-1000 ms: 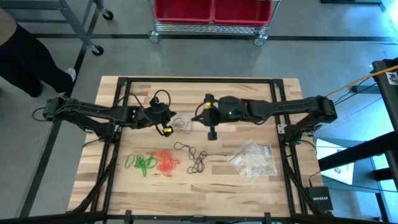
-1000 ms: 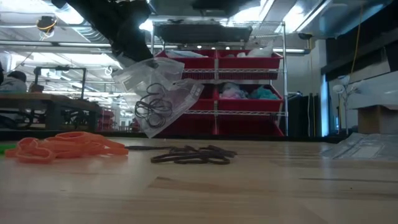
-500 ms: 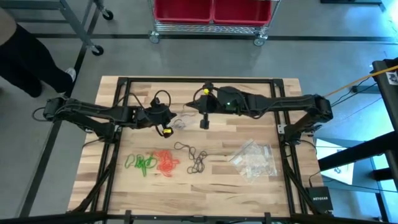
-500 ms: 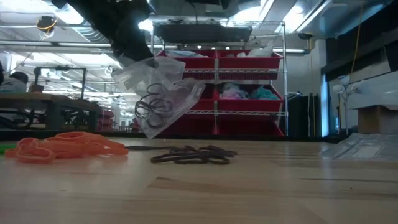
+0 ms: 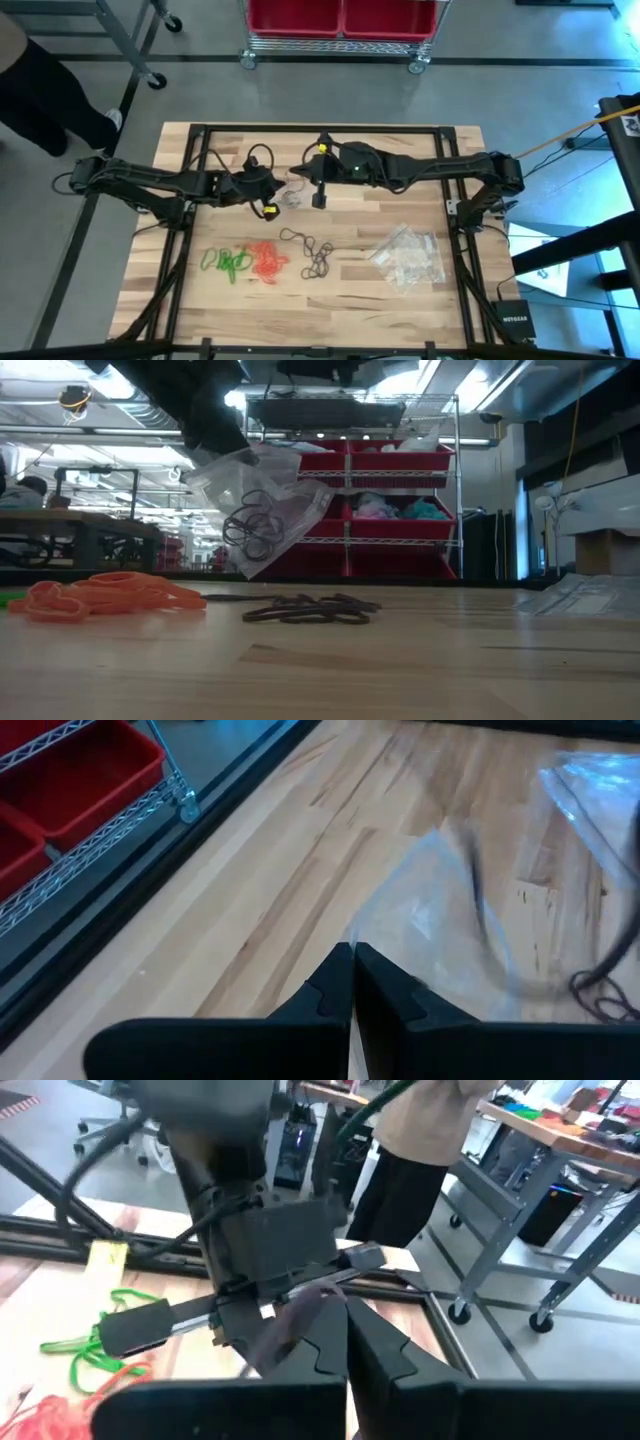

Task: Sort rubber bands
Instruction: Put the black rubber band into the transparent zip bag

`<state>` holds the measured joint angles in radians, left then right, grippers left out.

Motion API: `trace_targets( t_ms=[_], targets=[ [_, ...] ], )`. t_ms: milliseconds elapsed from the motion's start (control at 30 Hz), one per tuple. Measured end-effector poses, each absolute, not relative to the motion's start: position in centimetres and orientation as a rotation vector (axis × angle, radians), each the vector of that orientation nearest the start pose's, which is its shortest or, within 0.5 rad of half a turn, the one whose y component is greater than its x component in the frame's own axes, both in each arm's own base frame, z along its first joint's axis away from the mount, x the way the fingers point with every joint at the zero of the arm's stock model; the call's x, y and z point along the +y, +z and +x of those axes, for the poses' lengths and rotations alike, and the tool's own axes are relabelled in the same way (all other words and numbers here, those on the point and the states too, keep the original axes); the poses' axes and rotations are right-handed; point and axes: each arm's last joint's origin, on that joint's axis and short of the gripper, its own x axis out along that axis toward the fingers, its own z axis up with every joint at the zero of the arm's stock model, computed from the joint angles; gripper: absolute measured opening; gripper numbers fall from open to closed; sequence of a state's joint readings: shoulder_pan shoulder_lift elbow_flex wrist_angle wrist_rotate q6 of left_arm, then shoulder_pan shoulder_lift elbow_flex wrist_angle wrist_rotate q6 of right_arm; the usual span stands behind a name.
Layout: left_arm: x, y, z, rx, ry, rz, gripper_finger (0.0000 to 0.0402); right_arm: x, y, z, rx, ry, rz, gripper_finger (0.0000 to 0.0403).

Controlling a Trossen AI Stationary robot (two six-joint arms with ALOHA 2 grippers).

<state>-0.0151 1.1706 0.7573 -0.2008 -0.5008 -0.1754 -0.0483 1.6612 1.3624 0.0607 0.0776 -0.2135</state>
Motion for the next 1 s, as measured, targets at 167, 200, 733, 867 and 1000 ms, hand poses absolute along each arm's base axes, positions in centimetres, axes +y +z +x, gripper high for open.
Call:
trace_targets(
  t_ms=[167, 200, 733, 867, 1000],
  targets=[
    [1.0, 25.0, 24.2, 0.551, 0.512, -0.007, 0.0, -2.1, 32.0, 39.3, 0.281, -0.094, -0.216, 0.0],
    [1.0, 25.0, 24.2, 0.552, 0.51, -0.003, 0.0, -2.1, 32.1, 39.4, 0.274, -0.094, -0.216, 0.0],
    [1.0, 25.2, 24.4, 0.536, 0.497, 0.009, 0.0, -2.0, 28.6, 39.9, 0.474, -0.049, -0.152, 0.0],
    [1.0, 25.2, 24.4, 0.53, 0.498, 0.009, 0.0, -2.0, 28.5, 39.8, 0.493, -0.081, -0.106, 0.0001],
    [1.0, 25.3, 24.3, 0.531, 0.499, 0.009, 0.0, -2.1, 28.3, 39.7, 0.512, -0.119, -0.078, 0.0028]
  ],
)
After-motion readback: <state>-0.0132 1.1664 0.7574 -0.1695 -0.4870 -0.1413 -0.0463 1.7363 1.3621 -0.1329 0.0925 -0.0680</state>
